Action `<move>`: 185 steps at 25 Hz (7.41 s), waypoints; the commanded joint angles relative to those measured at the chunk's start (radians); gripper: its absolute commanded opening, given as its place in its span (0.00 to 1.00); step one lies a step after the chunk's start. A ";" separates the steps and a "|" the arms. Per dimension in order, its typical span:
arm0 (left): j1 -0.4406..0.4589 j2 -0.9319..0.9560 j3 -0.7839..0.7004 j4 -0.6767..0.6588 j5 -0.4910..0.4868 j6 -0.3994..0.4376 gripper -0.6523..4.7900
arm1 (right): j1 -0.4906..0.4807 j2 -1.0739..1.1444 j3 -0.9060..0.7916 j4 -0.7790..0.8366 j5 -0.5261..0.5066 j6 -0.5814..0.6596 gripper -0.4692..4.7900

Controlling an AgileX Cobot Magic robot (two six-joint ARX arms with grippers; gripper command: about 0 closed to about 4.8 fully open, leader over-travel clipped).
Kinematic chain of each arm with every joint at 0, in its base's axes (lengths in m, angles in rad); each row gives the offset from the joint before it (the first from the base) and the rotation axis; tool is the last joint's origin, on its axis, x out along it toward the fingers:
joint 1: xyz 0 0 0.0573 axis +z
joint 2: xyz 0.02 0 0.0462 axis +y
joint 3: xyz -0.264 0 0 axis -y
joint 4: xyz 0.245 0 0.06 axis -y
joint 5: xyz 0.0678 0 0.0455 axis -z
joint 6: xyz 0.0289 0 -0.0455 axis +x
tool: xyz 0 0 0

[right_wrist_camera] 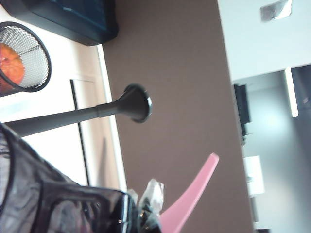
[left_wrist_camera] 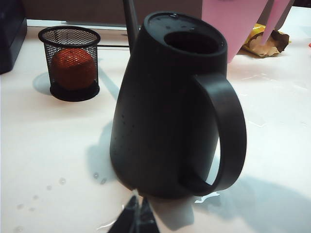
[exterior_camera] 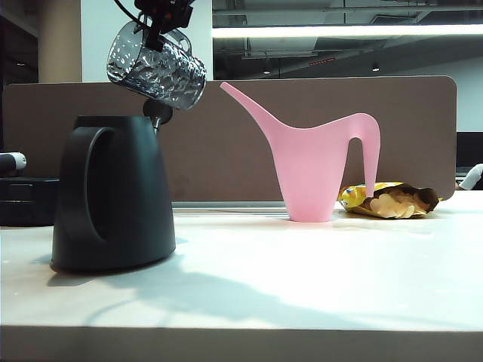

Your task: Pour the water from the cup into the kettle.

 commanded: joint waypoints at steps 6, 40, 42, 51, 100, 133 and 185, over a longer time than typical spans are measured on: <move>0.000 0.001 0.001 0.020 0.000 0.004 0.11 | 0.036 0.043 0.006 0.052 0.005 -0.152 0.08; 0.000 0.001 0.001 0.020 0.001 0.000 0.11 | 0.093 0.073 0.005 0.127 0.073 -0.395 0.08; -0.001 0.001 0.001 0.020 0.005 0.000 0.11 | 0.100 0.089 0.005 0.134 0.076 -0.420 0.08; 0.000 0.001 0.001 0.020 0.005 0.000 0.11 | 0.097 0.111 0.006 0.188 0.091 -0.481 0.08; 0.000 0.001 0.001 0.020 0.000 0.001 0.11 | 0.076 0.032 0.006 0.172 0.135 -0.383 0.08; 0.000 0.001 0.001 0.013 -0.003 -0.003 0.11 | -0.493 -0.401 -0.164 -0.179 -0.363 1.070 0.08; 0.000 0.001 0.001 0.013 0.008 -0.004 0.11 | -0.627 -0.030 -0.948 0.803 -0.404 1.474 0.08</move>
